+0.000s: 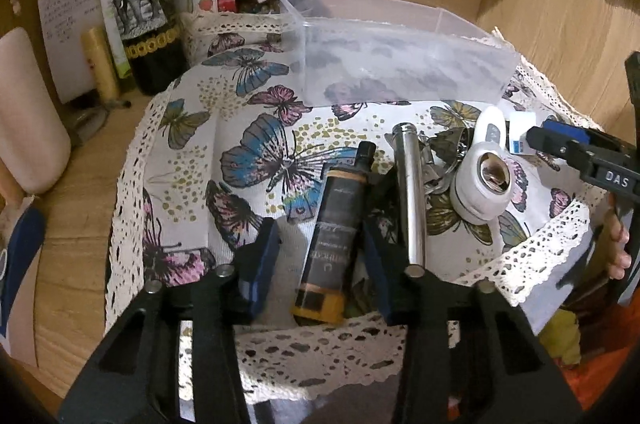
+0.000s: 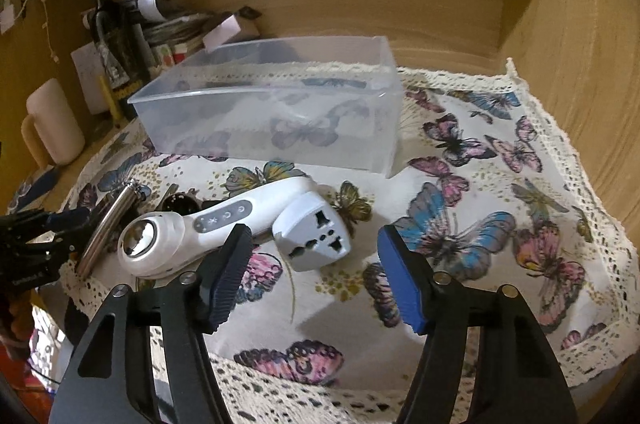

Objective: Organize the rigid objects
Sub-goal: 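Grasp the black-and-gold bottle with the left tool while the right tool grasps the white plug adapter, then carry the bottle into the clear box with the left tool while the right tool drops the adapter in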

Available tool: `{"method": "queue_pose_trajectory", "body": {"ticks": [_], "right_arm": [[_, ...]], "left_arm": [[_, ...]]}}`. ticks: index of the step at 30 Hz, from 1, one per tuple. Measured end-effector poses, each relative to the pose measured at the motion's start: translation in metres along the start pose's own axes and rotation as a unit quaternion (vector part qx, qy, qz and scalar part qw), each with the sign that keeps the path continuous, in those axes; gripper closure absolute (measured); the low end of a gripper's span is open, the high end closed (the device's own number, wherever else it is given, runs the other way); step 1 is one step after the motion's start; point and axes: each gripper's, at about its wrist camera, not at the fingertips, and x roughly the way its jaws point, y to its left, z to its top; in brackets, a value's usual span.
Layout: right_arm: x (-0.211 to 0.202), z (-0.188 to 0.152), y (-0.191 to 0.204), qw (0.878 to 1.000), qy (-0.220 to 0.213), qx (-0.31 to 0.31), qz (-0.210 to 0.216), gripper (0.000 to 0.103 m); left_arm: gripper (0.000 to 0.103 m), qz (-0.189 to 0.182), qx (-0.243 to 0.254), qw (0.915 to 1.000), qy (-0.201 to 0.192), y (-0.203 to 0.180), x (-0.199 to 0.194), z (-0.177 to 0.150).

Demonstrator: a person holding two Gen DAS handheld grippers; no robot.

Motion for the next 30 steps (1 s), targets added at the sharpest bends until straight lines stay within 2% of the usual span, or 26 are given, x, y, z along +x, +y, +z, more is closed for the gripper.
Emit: {"method": "queue_pose_trajectory", "body": {"ticks": [2, 3, 4, 5, 11, 17, 25, 30], "right_arm": [[0.007, 0.002, 0.001, 1.000, 0.007, -0.001, -0.002, 0.045], [0.011, 0.003, 0.001, 1.000, 0.013, -0.001, -0.003, 0.049], [0.015, 0.004, 0.000, 1.000, 0.019, 0.000, -0.003, 0.060], [0.018, 0.004, -0.001, 1.000, 0.024, 0.002, 0.002, 0.061], [0.012, 0.003, -0.001, 1.000, 0.015, 0.005, 0.002, 0.062], [-0.008, 0.010, 0.003, 1.000, -0.017, -0.007, -0.003, 0.067], [-0.031, 0.025, 0.003, 0.998, -0.065, -0.013, -0.006, 0.068], [-0.044, 0.044, 0.001, 0.995, -0.099, -0.014, -0.006, 0.068]], "left_arm": [[0.080, -0.003, 0.003, 1.0000, -0.001, 0.000, 0.002, 0.002], [0.080, -0.004, 0.003, 1.0000, -0.002, 0.000, 0.002, 0.003], [0.080, -0.005, 0.002, 1.0000, -0.002, 0.001, 0.002, 0.004], [0.080, -0.008, -0.001, 1.0000, -0.003, 0.002, 0.002, 0.004], [0.080, -0.006, -0.010, 0.9998, -0.016, 0.008, -0.004, 0.012], [0.080, 0.002, 0.002, 0.9987, -0.052, 0.004, -0.020, 0.026], [0.080, 0.005, 0.019, 0.9936, -0.111, -0.008, -0.045, 0.063], [0.080, -0.008, 0.020, 0.9918, -0.126, -0.012, -0.049, 0.089]]}}
